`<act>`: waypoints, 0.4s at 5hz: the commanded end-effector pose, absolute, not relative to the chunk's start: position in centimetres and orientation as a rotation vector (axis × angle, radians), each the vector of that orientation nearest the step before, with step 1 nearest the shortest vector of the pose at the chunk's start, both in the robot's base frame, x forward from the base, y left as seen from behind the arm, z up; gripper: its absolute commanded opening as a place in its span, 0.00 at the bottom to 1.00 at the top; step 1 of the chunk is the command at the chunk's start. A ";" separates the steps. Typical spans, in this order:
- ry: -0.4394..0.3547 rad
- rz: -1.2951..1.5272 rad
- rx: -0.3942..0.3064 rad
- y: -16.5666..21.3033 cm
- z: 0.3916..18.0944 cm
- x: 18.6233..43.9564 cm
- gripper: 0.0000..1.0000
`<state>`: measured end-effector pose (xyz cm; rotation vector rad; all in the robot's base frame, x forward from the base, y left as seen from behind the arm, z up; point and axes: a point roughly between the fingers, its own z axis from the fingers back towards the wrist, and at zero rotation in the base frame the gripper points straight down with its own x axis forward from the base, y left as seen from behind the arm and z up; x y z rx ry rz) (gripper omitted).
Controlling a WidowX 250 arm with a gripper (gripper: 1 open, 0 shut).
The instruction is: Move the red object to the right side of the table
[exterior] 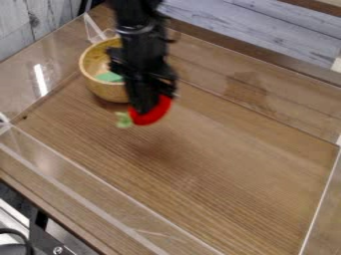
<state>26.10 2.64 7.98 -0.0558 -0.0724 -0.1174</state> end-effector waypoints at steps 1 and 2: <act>-0.139 -0.164 -0.051 -1.4 9.5 27.1 0.00; -0.127 -0.218 -0.058 -4.6 8.7 27.1 0.00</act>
